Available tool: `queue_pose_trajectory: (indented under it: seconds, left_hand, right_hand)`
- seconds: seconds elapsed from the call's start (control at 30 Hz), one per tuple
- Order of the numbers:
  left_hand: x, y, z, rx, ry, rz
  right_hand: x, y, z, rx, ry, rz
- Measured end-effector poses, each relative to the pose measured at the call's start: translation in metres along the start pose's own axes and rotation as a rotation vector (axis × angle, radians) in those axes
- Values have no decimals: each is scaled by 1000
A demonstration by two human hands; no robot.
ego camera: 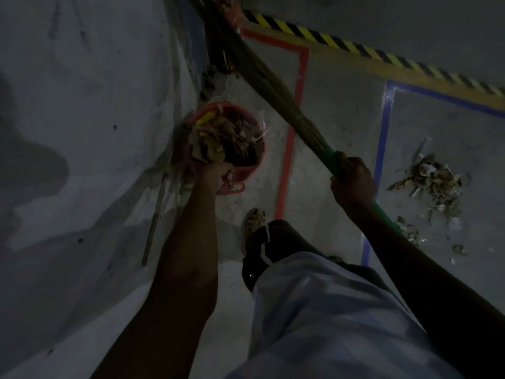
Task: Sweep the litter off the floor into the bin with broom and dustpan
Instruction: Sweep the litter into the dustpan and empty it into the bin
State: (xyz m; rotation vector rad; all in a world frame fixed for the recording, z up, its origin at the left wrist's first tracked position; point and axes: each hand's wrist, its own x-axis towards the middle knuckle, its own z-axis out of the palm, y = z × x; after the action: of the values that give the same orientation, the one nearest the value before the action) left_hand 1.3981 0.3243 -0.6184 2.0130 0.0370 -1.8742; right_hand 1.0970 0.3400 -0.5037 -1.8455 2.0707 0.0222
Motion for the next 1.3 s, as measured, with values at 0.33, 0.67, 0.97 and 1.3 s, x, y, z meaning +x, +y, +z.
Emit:
queue_pose_trajectory:
  seconds: [0.33, 0.67, 0.97, 1.3]
  left_hand:
    - [2, -31, 5, -75, 21, -25]
    - [-21, -58, 45, -57, 79, 90]
    - [-42, -71, 68, -8, 217, 201]
    - [-131, -120, 227, -219, 78, 306]
  right_hand:
    - [-10, 25, -10, 43, 20, 54]
    - [-8, 85, -14, 121, 43, 159]
    - [-28, 180, -23, 111, 17, 57]
    - [-41, 311, -53, 264, 59, 124]
